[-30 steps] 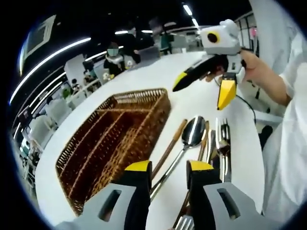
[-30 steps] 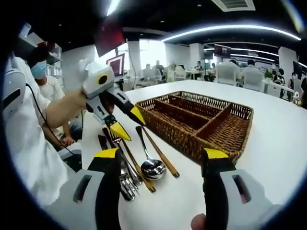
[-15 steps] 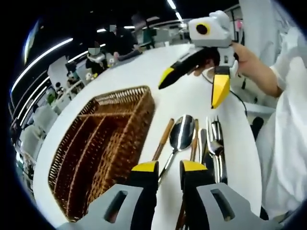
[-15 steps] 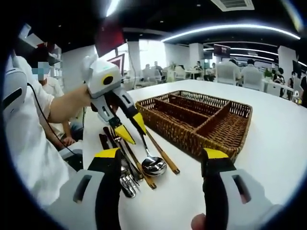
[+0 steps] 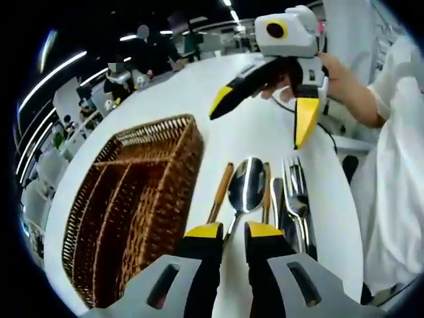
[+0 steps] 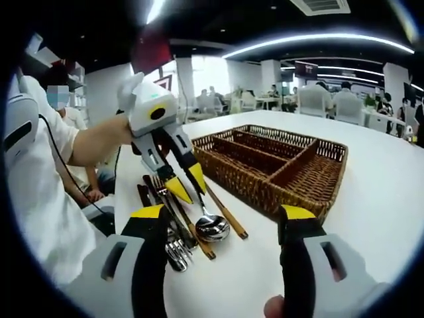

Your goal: Arrange the knives, forks, and spoons in their matching storage slots by inserting each utensil handle-first until every utensil is classified and aligned in the correct compartment

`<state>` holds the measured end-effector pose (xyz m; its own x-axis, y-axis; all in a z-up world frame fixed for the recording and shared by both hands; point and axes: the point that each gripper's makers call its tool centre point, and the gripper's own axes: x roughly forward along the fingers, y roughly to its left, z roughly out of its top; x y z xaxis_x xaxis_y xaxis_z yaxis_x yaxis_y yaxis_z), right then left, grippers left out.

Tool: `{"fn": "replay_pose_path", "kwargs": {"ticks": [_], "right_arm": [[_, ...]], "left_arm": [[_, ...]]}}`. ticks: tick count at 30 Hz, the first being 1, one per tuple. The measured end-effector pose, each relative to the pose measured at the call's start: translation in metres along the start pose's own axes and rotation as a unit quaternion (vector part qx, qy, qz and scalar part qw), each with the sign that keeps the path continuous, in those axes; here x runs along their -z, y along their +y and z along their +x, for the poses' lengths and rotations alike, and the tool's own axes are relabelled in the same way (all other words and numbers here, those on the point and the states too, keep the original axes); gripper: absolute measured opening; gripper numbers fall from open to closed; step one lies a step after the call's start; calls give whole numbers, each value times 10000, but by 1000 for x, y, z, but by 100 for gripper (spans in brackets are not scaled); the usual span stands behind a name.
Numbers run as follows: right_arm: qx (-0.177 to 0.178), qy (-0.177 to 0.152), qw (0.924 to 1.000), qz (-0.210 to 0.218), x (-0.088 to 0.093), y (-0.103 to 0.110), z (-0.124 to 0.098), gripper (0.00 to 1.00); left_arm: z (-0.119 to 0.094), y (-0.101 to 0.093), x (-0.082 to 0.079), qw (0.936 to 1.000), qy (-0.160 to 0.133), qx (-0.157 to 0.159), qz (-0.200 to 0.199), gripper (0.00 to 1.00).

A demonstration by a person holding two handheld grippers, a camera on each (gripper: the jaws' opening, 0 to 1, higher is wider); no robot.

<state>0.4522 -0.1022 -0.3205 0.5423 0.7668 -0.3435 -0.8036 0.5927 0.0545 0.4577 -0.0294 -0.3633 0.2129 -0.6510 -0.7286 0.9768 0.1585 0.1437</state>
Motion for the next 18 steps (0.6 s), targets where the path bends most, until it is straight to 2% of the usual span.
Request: {"fn": "replay_pose_path", "kwargs": {"ticks": [5, 8, 13, 18], "right_arm": [[0, 14, 10000, 36, 3, -1, 1, 70], [-2, 11, 10000, 56, 5, -1, 1, 70], [-5, -6, 10000, 79, 5, -2, 0, 70], [-22, -3, 10000, 77, 6, -1, 0, 69]], "left_arm": [[3, 0, 2, 9999, 93, 86, 17, 8], [4, 1, 3, 9998, 151, 111, 62, 8], [11, 0, 10, 9987, 418, 192, 219, 8], [14, -1, 11, 9983, 469, 244, 249, 7]]}}
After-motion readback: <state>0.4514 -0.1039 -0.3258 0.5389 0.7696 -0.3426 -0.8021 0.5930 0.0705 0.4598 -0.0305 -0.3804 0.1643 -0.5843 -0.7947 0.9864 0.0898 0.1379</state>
